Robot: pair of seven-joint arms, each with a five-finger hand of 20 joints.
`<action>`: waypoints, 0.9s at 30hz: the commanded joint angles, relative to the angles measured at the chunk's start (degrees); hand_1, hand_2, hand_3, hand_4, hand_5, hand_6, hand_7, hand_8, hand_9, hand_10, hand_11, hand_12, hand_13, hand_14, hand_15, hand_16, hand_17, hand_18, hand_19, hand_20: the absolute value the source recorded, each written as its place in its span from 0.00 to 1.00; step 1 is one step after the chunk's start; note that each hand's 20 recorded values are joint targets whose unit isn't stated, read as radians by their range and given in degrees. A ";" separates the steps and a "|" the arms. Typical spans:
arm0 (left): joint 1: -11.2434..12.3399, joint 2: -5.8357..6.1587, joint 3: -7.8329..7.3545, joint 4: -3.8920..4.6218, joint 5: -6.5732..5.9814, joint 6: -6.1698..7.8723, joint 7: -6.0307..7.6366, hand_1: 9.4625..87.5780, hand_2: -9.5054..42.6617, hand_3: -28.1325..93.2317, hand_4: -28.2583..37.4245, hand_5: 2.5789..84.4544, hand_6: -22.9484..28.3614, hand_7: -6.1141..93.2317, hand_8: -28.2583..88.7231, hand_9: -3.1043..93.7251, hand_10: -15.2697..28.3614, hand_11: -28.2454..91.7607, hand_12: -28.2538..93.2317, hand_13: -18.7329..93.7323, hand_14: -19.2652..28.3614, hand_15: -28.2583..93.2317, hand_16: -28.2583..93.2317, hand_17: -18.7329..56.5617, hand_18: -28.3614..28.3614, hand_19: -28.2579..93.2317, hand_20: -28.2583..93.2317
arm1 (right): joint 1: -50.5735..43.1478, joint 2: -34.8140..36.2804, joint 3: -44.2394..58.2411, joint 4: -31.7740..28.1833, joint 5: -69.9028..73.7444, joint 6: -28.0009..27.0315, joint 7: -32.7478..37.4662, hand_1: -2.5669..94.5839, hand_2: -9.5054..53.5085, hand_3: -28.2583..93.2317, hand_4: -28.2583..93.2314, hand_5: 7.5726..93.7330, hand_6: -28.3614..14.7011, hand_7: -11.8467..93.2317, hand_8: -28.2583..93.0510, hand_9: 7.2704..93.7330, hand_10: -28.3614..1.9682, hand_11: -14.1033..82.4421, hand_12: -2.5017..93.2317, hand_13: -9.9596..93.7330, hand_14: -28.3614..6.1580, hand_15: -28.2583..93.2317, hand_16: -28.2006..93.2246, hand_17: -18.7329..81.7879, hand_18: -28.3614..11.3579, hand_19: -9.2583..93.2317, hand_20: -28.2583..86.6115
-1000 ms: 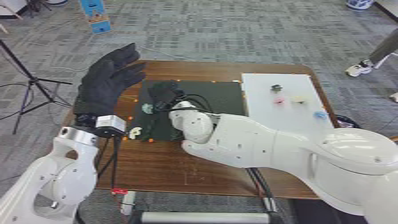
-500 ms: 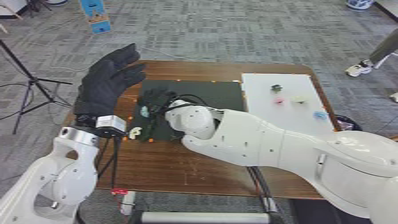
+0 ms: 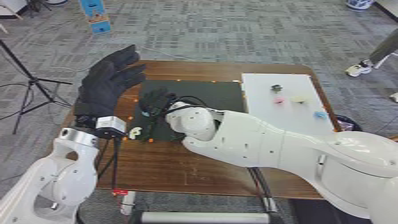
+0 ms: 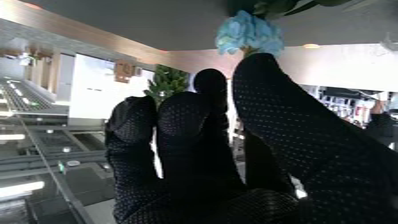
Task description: Arrange flowers
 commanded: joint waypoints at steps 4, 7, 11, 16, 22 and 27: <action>0.81 -0.44 -0.59 -0.19 -0.29 0.79 0.02 0.19 0.04 0.83 0.00 0.39 0.53 0.28 0.15 0.32 0.63 0.44 0.36 0.40 0.72 0.49 0.24 0.15 0.92 0.64 0.35 | 0.88 0.54 -0.41 0.10 -1.63 -0.21 0.44 0.50 0.11 0.98 0.00 0.54 0.80 0.37 0.08 0.34 0.49 0.68 0.70 0.52 0.43 0.91 0.68 0.43 0.18 0.91 0.76; 0.82 -0.52 -0.57 -0.14 -0.27 1.04 0.15 0.19 0.04 0.83 0.00 0.39 0.53 0.28 0.15 0.32 0.63 0.44 0.36 0.40 0.72 0.49 0.24 0.15 0.92 0.64 0.35 | 1.10 0.73 -0.62 -0.10 -1.97 -0.25 0.94 0.49 0.10 0.98 0.00 0.56 0.80 0.37 0.08 0.34 0.49 0.68 0.70 0.52 0.42 0.91 0.68 0.43 0.18 0.91 0.76; 0.89 -0.61 -0.64 -0.14 -0.24 0.86 -0.04 0.19 0.04 0.83 0.00 0.39 0.53 0.28 0.15 0.32 0.63 0.44 0.36 0.40 0.72 0.49 0.24 0.15 0.92 0.64 0.35 | 0.64 1.21 0.43 -0.72 -1.48 0.61 0.01 0.49 0.10 0.99 0.00 0.56 0.80 0.37 0.08 0.34 0.49 0.68 0.70 0.52 0.42 0.92 0.67 0.44 0.18 0.91 0.76; 1.47 -0.68 -1.02 -0.39 -0.30 0.67 -0.36 0.19 0.04 0.83 0.00 0.39 0.53 0.28 0.15 0.32 0.63 0.44 0.36 0.40 0.72 0.49 0.24 0.15 0.92 0.64 0.35 | 0.30 2.59 1.39 -3.92 -4.57 1.07 1.09 0.47 0.09 0.98 0.01 0.53 0.80 0.37 0.09 0.34 0.48 0.69 0.69 0.53 0.41 0.92 0.66 0.44 0.17 0.92 0.76; 2.96 -1.08 -2.46 -1.14 -0.18 0.37 -0.35 0.19 0.04 0.83 0.00 0.39 0.53 0.28 0.15 0.32 0.63 0.44 0.36 0.40 0.72 0.49 0.24 0.15 0.92 0.64 0.35 | -1.66 5.64 4.78 -9.36 -4.62 -0.96 0.30 0.46 0.08 0.99 0.01 0.50 0.79 0.36 0.09 0.34 0.47 0.70 0.67 0.54 0.41 0.93 0.66 0.44 0.17 0.92 0.76; 5.39 -1.59 -4.64 -2.01 -0.61 0.27 -0.43 0.19 0.04 0.83 0.00 0.39 0.53 0.28 0.15 0.32 0.63 0.44 0.36 0.40 0.72 0.49 0.24 0.15 0.92 0.64 0.35 | -4.68 10.03 8.81 -15.67 -4.87 -1.11 -0.08 0.44 0.08 0.99 0.01 0.46 0.78 0.35 0.09 0.34 0.46 0.72 0.66 0.54 0.40 0.93 0.65 0.44 0.17 0.92 0.76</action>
